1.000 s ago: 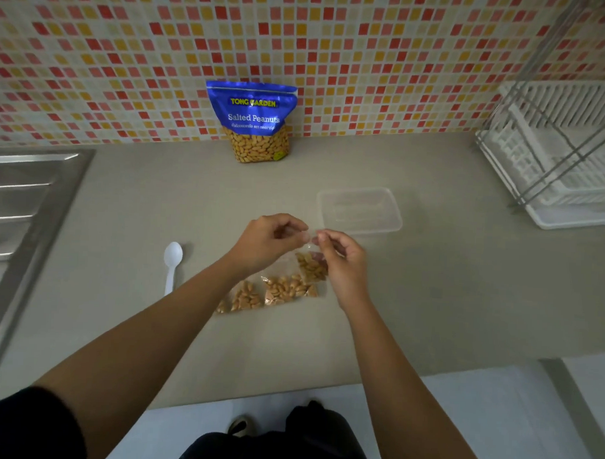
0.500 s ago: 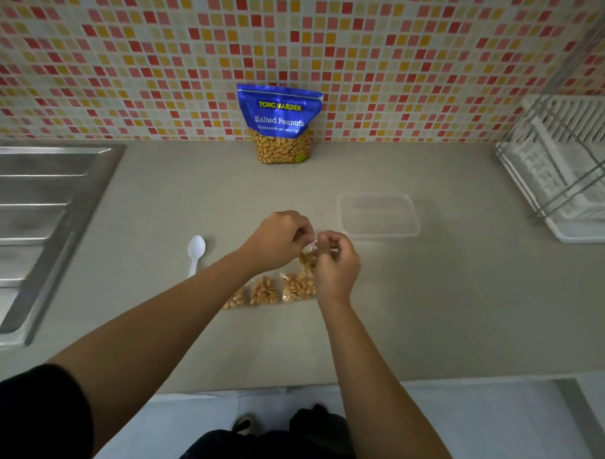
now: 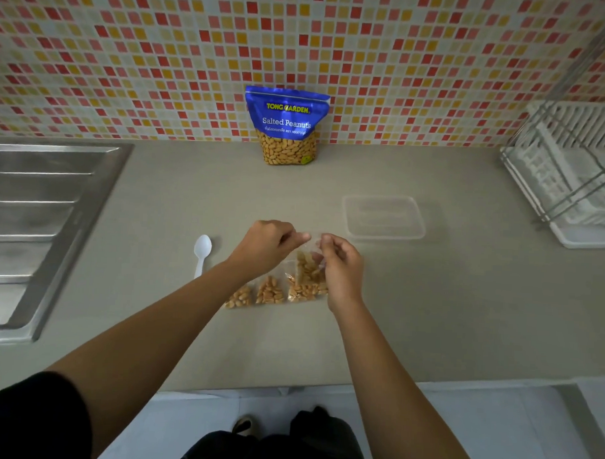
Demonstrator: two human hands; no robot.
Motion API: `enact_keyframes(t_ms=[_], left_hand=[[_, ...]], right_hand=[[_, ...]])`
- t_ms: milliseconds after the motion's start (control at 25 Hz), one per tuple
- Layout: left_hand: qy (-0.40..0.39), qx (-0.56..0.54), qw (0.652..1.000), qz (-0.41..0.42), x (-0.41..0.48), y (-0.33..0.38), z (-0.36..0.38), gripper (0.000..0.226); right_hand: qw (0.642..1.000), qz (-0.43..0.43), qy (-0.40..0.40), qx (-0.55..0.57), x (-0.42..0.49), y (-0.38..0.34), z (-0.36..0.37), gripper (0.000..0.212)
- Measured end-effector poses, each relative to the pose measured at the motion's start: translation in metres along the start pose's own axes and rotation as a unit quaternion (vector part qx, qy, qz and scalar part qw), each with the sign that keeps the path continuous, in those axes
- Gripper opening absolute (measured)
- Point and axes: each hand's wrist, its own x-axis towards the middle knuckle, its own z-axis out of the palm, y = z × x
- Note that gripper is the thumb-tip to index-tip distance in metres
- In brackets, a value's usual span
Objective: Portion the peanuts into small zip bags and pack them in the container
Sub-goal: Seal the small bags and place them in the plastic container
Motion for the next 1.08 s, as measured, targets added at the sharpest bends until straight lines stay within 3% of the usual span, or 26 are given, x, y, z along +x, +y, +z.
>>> enact_keyframes(t_ms=[120, 240, 320, 400, 560, 680, 760, 960, 1080], left_hand=[[-0.019, -0.135, 0.984, -0.111, -0.021, 0.000, 0.012, 0.039], [-0.008, -0.230, 0.952, -0.202, -0.038, -0.003, 0.027, 0.027], [0.015, -0.245, 0.935, -0.256, -0.044, -0.009, 0.034, 0.034], [0.020, -0.192, 0.941, -0.278, -0.048, -0.017, 0.041, 0.041], [0.000, -0.103, 0.954, -0.282, -0.052, -0.030, 0.053, 0.044], [-0.029, -0.005, 0.971, -0.238, -0.053, -0.033, 0.057, 0.042], [-0.008, 0.032, 0.977, -0.209, -0.048, -0.031, 0.053, 0.047], [0.048, -0.036, 0.977, -0.203, 0.001, -0.011, 0.042, 0.045], [0.022, -0.075, 0.978, -0.193, 0.043, 0.005, 0.052, 0.045]], right_hand=[[0.997, 0.045, -0.005, 0.062, 0.001, 0.001, 0.006, 0.011], [0.995, 0.099, -0.018, 0.024, 0.007, 0.011, 0.011, 0.014], [0.990, 0.056, -0.024, -0.130, 0.012, 0.021, 0.011, 0.016], [0.954, -0.037, -0.029, -0.294, 0.015, 0.026, 0.011, 0.019], [0.885, -0.106, -0.069, -0.447, 0.020, 0.036, 0.013, 0.027], [0.861, -0.112, -0.098, -0.486, 0.026, 0.040, 0.011, 0.039], [0.858, -0.121, -0.089, -0.492, 0.032, 0.030, 0.007, 0.045], [0.873, -0.201, -0.008, -0.444, 0.071, -0.010, -0.028, 0.034], [0.847, -0.239, 0.044, -0.473, 0.102, -0.025, -0.059, 0.036]])
